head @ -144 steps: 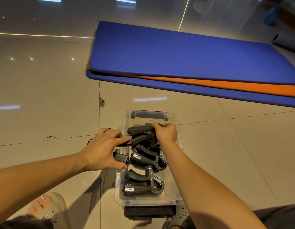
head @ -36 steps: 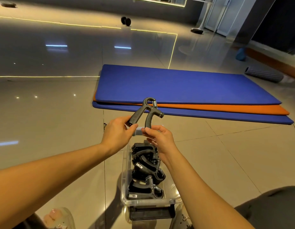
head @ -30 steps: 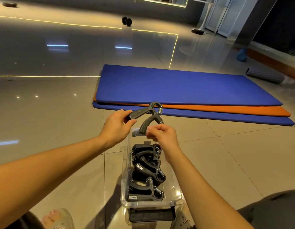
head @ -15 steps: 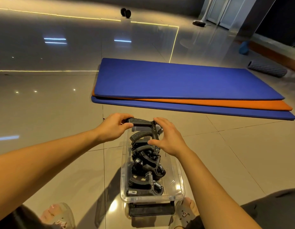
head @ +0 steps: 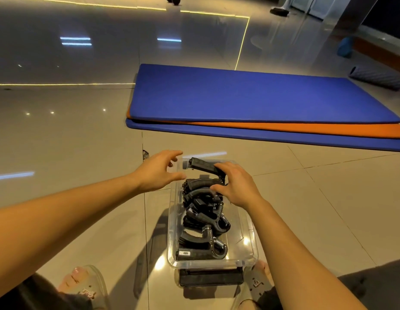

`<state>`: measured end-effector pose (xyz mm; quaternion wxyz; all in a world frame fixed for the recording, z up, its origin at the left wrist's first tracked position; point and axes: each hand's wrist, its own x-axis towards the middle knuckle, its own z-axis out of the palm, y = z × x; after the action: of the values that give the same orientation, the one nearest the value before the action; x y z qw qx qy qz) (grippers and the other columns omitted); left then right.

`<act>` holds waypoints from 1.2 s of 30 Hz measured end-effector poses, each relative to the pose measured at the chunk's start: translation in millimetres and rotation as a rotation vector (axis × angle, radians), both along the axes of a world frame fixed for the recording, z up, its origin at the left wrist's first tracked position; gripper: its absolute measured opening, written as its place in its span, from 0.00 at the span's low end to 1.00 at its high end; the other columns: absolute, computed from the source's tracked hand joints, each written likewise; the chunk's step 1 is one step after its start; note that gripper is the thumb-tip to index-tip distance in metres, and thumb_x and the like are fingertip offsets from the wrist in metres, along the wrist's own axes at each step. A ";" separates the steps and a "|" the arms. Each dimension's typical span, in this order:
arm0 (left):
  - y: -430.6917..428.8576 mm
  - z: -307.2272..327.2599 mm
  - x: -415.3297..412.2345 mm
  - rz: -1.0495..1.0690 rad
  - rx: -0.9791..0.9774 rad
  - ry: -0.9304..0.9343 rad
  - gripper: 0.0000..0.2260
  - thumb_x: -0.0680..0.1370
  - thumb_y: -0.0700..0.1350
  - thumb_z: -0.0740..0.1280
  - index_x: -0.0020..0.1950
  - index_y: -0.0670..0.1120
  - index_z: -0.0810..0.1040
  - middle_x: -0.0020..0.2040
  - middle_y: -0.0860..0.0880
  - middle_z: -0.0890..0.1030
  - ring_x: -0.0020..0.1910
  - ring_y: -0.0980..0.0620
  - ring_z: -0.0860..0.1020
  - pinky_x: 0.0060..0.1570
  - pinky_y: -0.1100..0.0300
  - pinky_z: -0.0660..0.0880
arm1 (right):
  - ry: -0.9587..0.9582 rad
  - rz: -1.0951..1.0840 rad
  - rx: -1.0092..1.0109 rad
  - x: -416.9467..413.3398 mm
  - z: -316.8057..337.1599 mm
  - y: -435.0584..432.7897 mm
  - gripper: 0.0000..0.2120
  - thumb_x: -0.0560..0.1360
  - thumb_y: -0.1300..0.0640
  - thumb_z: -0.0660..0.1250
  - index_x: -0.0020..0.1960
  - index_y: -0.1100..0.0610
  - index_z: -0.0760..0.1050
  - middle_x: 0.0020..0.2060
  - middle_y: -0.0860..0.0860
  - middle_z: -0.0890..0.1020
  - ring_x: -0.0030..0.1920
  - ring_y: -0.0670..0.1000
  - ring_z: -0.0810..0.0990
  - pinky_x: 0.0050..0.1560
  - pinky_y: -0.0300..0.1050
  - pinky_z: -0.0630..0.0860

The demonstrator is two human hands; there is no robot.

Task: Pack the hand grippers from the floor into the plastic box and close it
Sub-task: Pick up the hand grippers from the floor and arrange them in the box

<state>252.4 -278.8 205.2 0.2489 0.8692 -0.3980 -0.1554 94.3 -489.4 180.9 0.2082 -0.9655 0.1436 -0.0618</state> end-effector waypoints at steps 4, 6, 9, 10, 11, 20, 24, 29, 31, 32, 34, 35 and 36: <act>13.9 -28.6 3.1 -0.133 0.293 -0.145 0.48 0.68 0.71 0.71 0.81 0.51 0.59 0.79 0.48 0.62 0.76 0.47 0.62 0.74 0.50 0.62 | 0.113 -0.034 -0.027 6.1 -19.4 -16.8 0.29 0.71 0.44 0.76 0.69 0.48 0.74 0.59 0.46 0.79 0.61 0.53 0.75 0.55 0.53 0.77; 16.9 -42.3 1.0 -0.211 0.395 -0.166 0.54 0.65 0.75 0.69 0.82 0.49 0.53 0.82 0.47 0.54 0.80 0.46 0.54 0.78 0.48 0.55 | 0.175 -0.008 -0.047 15.1 -29.4 -20.3 0.27 0.71 0.45 0.77 0.67 0.48 0.75 0.58 0.47 0.80 0.59 0.54 0.76 0.53 0.53 0.78; 19.2 -57.1 1.3 -0.284 0.477 -0.188 0.57 0.65 0.76 0.68 0.83 0.47 0.49 0.83 0.46 0.49 0.81 0.46 0.49 0.79 0.50 0.49 | 0.268 0.059 -0.095 31.9 -44.7 -22.0 0.23 0.70 0.46 0.77 0.62 0.49 0.77 0.55 0.49 0.80 0.57 0.55 0.78 0.49 0.50 0.77; 20.3 -59.5 2.1 -0.294 0.493 -0.190 0.58 0.65 0.77 0.67 0.83 0.47 0.48 0.83 0.47 0.49 0.81 0.47 0.48 0.78 0.51 0.47 | 0.294 0.080 -0.110 37.2 -49.5 -21.8 0.23 0.70 0.46 0.77 0.63 0.50 0.77 0.56 0.50 0.79 0.57 0.54 0.77 0.51 0.51 0.77; 21.8 -61.2 3.4 -0.300 0.502 -0.188 0.58 0.65 0.77 0.66 0.83 0.47 0.47 0.83 0.47 0.48 0.81 0.47 0.47 0.78 0.51 0.46 | 0.312 0.095 -0.115 42.1 -53.8 -21.6 0.25 0.71 0.46 0.77 0.65 0.50 0.76 0.57 0.50 0.78 0.58 0.55 0.76 0.54 0.52 0.77; 23.5 -66.4 9.2 -0.336 0.478 -0.167 0.59 0.65 0.79 0.63 0.83 0.49 0.41 0.83 0.49 0.41 0.81 0.50 0.42 0.78 0.50 0.43 | 0.365 0.063 -0.158 57.1 -92.0 -26.1 0.32 0.76 0.49 0.73 0.76 0.53 0.68 0.67 0.53 0.72 0.68 0.57 0.69 0.66 0.55 0.72; 23.7 -66.2 9.9 -0.331 0.451 -0.137 0.59 0.65 0.78 0.65 0.83 0.49 0.42 0.83 0.50 0.42 0.81 0.50 0.44 0.78 0.52 0.44 | 0.364 0.008 -0.132 58.4 -96.9 -25.7 0.30 0.77 0.51 0.73 0.76 0.53 0.68 0.66 0.54 0.72 0.67 0.57 0.68 0.65 0.54 0.72; 24.0 -65.8 10.0 -0.329 0.444 -0.126 0.59 0.64 0.77 0.66 0.83 0.49 0.42 0.83 0.50 0.43 0.81 0.50 0.45 0.78 0.52 0.45 | 0.350 -0.017 -0.117 56.9 -97.3 -22.9 0.29 0.77 0.52 0.72 0.76 0.53 0.68 0.65 0.54 0.72 0.67 0.57 0.68 0.64 0.54 0.72; 23.8 -65.4 9.9 -0.331 0.446 -0.126 0.59 0.64 0.77 0.66 0.83 0.49 0.43 0.83 0.50 0.43 0.81 0.50 0.45 0.78 0.52 0.46 | 0.340 -0.028 -0.113 55.5 -97.1 -21.6 0.28 0.77 0.52 0.72 0.74 0.54 0.69 0.64 0.54 0.72 0.66 0.57 0.69 0.64 0.54 0.73; 24.0 -65.3 9.9 -0.331 0.446 -0.127 0.59 0.64 0.77 0.66 0.83 0.49 0.43 0.83 0.50 0.43 0.81 0.50 0.45 0.78 0.52 0.46 | 0.332 -0.042 -0.106 54.3 -97.2 -20.6 0.27 0.77 0.51 0.72 0.73 0.54 0.70 0.64 0.53 0.73 0.66 0.57 0.70 0.63 0.54 0.73; 24.5 -65.4 9.6 -0.328 0.447 -0.132 0.59 0.64 0.78 0.66 0.83 0.49 0.43 0.83 0.49 0.43 0.81 0.50 0.46 0.78 0.53 0.46 | 0.311 -0.076 -0.086 51.2 -97.5 -18.0 0.25 0.76 0.51 0.73 0.71 0.54 0.72 0.63 0.53 0.73 0.65 0.56 0.71 0.62 0.53 0.74; 24.9 -65.2 9.4 -0.326 0.448 -0.133 0.59 0.64 0.78 0.66 0.83 0.49 0.43 0.83 0.49 0.43 0.81 0.50 0.46 0.78 0.53 0.46 | 0.300 -0.089 -0.074 49.7 -97.7 -16.7 0.25 0.76 0.50 0.73 0.71 0.54 0.73 0.63 0.53 0.74 0.64 0.56 0.71 0.62 0.53 0.74; 25.0 -65.0 9.0 -0.322 0.448 -0.133 0.59 0.64 0.78 0.66 0.83 0.49 0.43 0.83 0.49 0.44 0.81 0.50 0.46 0.78 0.53 0.47 | 0.289 -0.099 -0.060 48.0 -97.8 -15.6 0.25 0.76 0.50 0.73 0.71 0.54 0.73 0.63 0.52 0.74 0.64 0.56 0.71 0.62 0.52 0.74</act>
<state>261.4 -253.7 140.1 -0.0039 0.8363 -0.5022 -0.2198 142.3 -504.9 83.1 0.1529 -0.9619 0.2175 0.0634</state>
